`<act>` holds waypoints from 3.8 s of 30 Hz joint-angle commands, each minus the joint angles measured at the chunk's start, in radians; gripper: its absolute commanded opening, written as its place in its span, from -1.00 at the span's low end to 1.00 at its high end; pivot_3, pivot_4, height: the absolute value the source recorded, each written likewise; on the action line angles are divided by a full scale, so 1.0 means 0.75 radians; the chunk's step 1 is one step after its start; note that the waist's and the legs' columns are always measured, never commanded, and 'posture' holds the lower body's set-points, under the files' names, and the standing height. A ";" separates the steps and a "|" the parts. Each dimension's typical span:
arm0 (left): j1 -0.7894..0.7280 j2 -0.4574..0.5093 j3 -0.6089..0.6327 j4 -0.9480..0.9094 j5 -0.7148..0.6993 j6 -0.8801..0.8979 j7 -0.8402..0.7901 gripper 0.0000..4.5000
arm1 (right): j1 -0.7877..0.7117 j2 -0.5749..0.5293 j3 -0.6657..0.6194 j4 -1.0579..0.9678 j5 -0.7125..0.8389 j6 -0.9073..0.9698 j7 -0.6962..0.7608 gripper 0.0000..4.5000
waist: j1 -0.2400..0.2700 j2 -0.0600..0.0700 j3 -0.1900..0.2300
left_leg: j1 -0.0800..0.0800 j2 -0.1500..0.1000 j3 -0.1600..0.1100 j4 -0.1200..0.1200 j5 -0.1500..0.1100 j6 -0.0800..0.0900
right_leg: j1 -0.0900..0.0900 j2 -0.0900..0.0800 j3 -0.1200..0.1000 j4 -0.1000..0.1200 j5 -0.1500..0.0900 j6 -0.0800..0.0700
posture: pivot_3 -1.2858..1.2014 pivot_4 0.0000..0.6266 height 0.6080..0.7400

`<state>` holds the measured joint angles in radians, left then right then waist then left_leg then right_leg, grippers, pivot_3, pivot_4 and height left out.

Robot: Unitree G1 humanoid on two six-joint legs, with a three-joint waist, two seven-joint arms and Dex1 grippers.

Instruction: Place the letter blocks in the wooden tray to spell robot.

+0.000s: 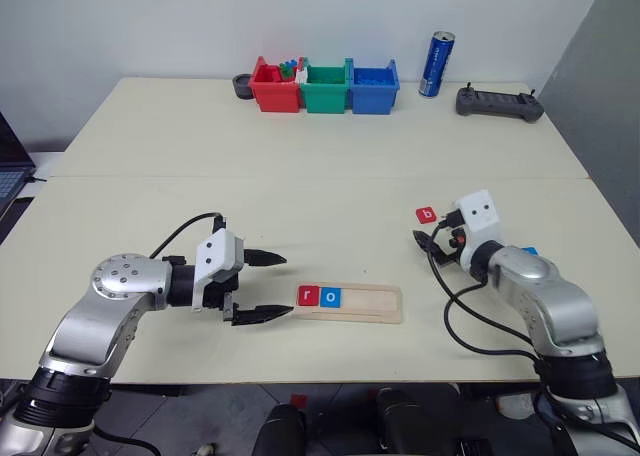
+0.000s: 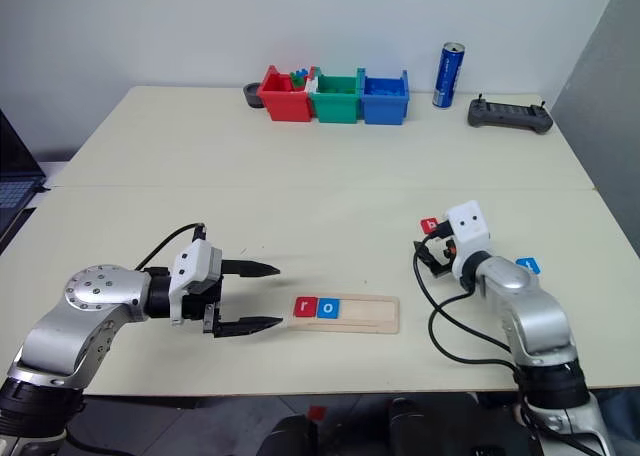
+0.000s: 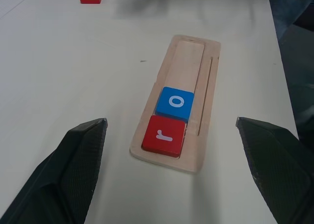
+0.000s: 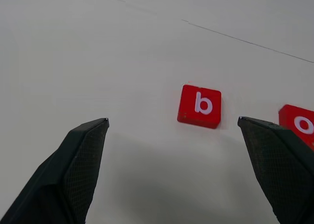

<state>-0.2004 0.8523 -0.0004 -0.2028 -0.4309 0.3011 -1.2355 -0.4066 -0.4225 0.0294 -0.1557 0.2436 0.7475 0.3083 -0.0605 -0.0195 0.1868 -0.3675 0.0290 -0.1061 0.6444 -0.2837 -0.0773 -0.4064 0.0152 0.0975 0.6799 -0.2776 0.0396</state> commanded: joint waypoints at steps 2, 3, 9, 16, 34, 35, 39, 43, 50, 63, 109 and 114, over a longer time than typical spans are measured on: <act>-0.025 0.035 0.030 -0.042 -0.014 0.002 -0.020 0.98 | -0.115 0.047 0.023 0.214 -0.069 -0.146 0.010 1.00 | -0.001 0.000 0.000 | 0.000 0.000 0.000 0.000 0.000 0.000 | 0.000 0.000 0.000 0.000 0.000 -0.001 | 0.03 -0.52 1.00; -0.031 0.039 0.027 -0.052 -0.020 0.014 -0.022 0.98 | -0.139 0.054 0.033 0.269 -0.088 -0.175 0.015 1.00 | -0.003 0.001 0.000 | 0.000 0.000 0.000 0.000 0.000 0.000 | 0.000 0.000 0.000 0.000 0.000 -0.001 | 0.03 -0.52 1.00; -0.057 0.086 0.012 -0.089 -0.036 0.072 -0.079 0.98 | -0.239 0.088 0.040 0.512 -0.144 -0.229 0.028 1.00 | -0.005 0.001 0.001 | 0.000 0.000 0.000 0.000 0.000 0.000 | 0.000 0.000 -0.001 0.000 0.001 -0.001 | 0.03 -0.52 1.00; -0.056 0.106 -0.004 -0.092 -0.004 0.044 -0.102 1.00 | -0.240 0.152 -0.044 0.539 -0.107 -0.138 -0.007 0.43 | -0.014 0.001 0.001 | 0.000 0.000 -0.001 0.000 0.000 0.000 | 0.000 0.000 -0.001 0.001 0.001 -0.001 | 0.03 -0.52 1.00; -0.094 0.086 -0.072 -0.183 -0.011 0.065 -0.111 1.00 | 0.538 0.176 -0.063 -0.754 -0.132 0.282 -0.169 -0.35 | 0.003 0.002 0.001 | -0.008 0.000 -0.004 -0.001 -0.002 0.003 | -0.006 0.000 -0.004 0.002 -0.002 -0.003 | 0.03 -0.52 1.00; -0.090 0.090 -0.080 -0.189 -0.004 0.060 -0.114 1.00 | 0.600 0.198 -0.057 -0.829 -0.133 0.318 -0.193 -0.35 | 0.000 0.002 0.001 | -0.008 0.000 -0.004 0.000 -0.002 0.003 | -0.007 0.000 -0.003 0.002 -0.002 -0.003 | 0.03 -0.52 1.00; -0.084 0.092 -0.100 -0.203 0.003 0.055 -0.118 1.00 | 0.742 0.306 -0.025 -0.979 -0.153 0.391 -0.290 -0.35 | -0.003 0.002 0.001 | -0.006 0.001 -0.003 0.001 -0.002 0.003 | -0.006 0.001 -0.002 0.002 -0.006 0.004 | 0.03 -0.52 1.00; -0.100 0.084 -0.117 -0.156 0.018 0.020 -0.134 1.00 | 0.771 0.403 -0.023 -0.940 -0.164 0.385 -0.363 -0.35 | -0.002 0.002 0.001 | -0.003 0.001 -0.001 0.001 -0.002 0.003 | -0.004 0.001 -0.001 0.002 -0.005 0.005 | 0.03 -0.52 1.00; -0.043 0.068 -0.108 -0.018 0.062 -0.154 -0.178 1.00 | 0.746 0.514 -0.084 -0.883 -0.130 0.337 -0.390 0.42 | -0.002 0.002 0.001 | -0.003 0.001 -0.001 0.000 -0.002 0.003 | -0.004 0.000 -0.001 0.002 -0.006 0.004 | 0.03 -0.52 1.00; 0.063 0.062 -0.081 0.129 0.120 -0.385 -0.200 1.00 | 0.487 -0.235 -0.325 -0.819 0.236 0.287 0.393 0.99 | 0.002 0.002 0.001 | -0.003 0.001 -0.002 0.000 -0.002 0.004 | -0.002 0.001 -0.002 0.001 -0.006 0.003 | 0.03 -0.52 1.00; 0.032 0.045 -0.033 0.200 0.132 -0.417 -0.147 1.00 | -0.009 -0.403 0.423 -0.494 0.032 0.025 0.833 -0.35 | 0.009 0.000 0.001 | 0.000 0.000 -0.002 0.002 -0.003 0.005 | 0.001 0.000 -0.002 0.002 -0.002 -0.003 | 0.03 -0.52 1.00; -0.003 0.034 -0.039 0.174 0.103 -0.380 -0.157 1.00 | -0.067 -0.289 0.513 -0.466 -0.015 0.096 0.739 -0.35 | 0.006 0.000 0.001 | 0.000 0.000 -0.002 0.002 -0.003 0.005 | 0.001 0.000 -0.003 0.002 -0.002 -0.003 | 0.03 -0.52 1.00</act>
<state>-0.1942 0.8798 -0.0508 -0.0469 -0.3235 0.0079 -1.3467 -0.4343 -0.6414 0.4180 -0.4870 0.2475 0.8105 0.8803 -0.0560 -0.0193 0.1878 -0.3672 0.0292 -0.1079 0.6459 -0.2860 -0.0736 -0.4058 0.0151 0.0953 0.6816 -0.2792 0.0370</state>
